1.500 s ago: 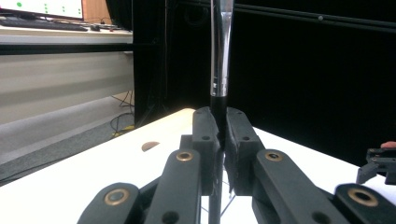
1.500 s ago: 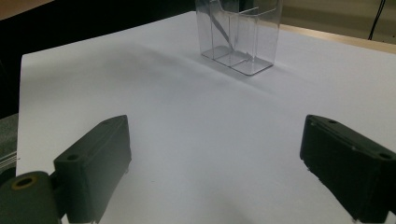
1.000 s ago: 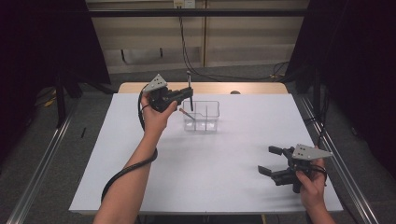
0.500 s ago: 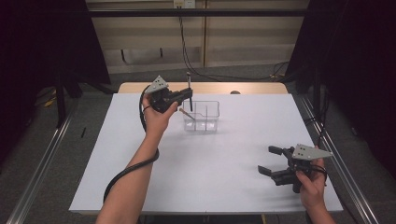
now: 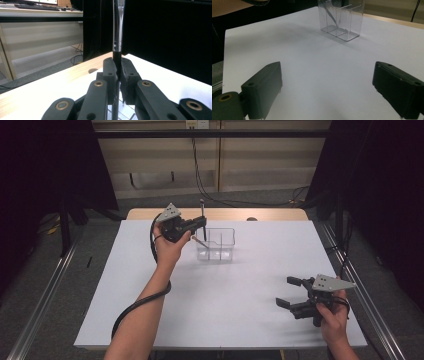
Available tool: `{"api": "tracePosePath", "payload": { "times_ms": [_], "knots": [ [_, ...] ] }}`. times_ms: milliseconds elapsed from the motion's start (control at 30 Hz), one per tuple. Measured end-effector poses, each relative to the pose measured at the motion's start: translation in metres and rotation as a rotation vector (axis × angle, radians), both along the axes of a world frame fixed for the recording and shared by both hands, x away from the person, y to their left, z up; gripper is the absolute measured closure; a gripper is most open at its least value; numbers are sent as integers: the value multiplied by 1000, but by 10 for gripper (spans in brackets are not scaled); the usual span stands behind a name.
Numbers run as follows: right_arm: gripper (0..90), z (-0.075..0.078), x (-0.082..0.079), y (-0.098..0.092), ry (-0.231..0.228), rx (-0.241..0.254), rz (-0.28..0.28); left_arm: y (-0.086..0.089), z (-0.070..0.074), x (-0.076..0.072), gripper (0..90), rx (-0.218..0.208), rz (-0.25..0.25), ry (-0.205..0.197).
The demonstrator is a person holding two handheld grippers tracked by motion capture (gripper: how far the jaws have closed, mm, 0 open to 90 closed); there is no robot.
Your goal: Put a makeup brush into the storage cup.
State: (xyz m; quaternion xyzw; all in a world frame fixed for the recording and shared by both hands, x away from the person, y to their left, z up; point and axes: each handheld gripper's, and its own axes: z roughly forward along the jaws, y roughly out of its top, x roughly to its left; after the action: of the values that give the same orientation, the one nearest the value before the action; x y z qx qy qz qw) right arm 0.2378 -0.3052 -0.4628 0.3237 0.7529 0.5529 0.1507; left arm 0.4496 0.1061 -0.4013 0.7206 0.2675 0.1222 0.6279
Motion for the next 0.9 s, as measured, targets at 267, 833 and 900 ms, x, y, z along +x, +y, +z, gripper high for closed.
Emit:
{"api": "tracePosePath", "payload": {
  "times_ms": [267,833,900],
  "knots": [
    [86,0,0,0,2,3,-1,-2,-4,0,837,4,-1,7],
    [86,1,0,1,0,4,2,-3,-14,-2,834,14,-1,20],
    [86,1,-1,1,-1,2,1,-2,-14,-2,834,16,-3,19]
  ]
}}
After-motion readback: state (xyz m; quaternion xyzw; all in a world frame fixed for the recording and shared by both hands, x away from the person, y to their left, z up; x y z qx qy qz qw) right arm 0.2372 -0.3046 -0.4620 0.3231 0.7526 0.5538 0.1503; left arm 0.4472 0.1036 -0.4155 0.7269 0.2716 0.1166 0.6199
